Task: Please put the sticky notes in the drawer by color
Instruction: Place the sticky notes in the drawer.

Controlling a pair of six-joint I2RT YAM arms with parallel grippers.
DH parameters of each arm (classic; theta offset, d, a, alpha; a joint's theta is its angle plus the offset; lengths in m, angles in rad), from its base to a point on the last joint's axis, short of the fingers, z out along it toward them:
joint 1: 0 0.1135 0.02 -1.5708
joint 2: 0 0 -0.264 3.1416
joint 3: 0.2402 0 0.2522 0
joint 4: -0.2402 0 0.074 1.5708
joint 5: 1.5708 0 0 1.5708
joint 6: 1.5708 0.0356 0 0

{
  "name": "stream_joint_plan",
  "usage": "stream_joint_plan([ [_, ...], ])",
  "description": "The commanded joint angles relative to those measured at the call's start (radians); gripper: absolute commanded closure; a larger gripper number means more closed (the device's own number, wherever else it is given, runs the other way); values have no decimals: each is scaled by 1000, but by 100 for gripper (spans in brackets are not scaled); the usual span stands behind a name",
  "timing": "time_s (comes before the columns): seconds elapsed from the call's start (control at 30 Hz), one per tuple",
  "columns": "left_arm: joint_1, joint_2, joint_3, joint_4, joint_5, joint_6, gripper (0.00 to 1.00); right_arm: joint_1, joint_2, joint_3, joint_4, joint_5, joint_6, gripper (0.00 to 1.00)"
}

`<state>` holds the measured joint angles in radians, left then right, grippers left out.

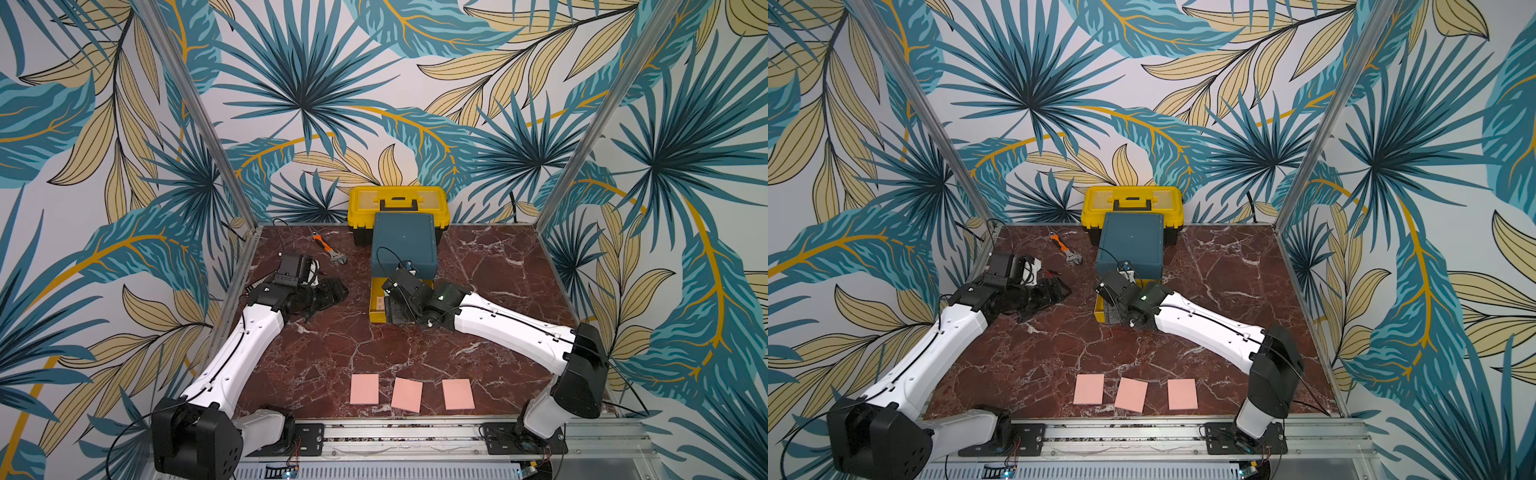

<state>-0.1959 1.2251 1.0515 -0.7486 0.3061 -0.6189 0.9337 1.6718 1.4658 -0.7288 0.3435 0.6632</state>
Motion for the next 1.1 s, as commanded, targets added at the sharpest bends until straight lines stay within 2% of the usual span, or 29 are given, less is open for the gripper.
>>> stream_joint_plan([
  [0.0,-4,18,26,-3,-15,7,14,-7,26,34,33,12,-40,24],
  [0.67,-3,74,16,32,-12,5,15,-51,88,43,40,53,-76,22],
  [0.93,-3,74,16,27,-22,8,15,-59,115,62,25,80,-78,11],
  [1.07,-3,76,11,31,-24,8,15,-59,92,72,29,84,-73,9],
])
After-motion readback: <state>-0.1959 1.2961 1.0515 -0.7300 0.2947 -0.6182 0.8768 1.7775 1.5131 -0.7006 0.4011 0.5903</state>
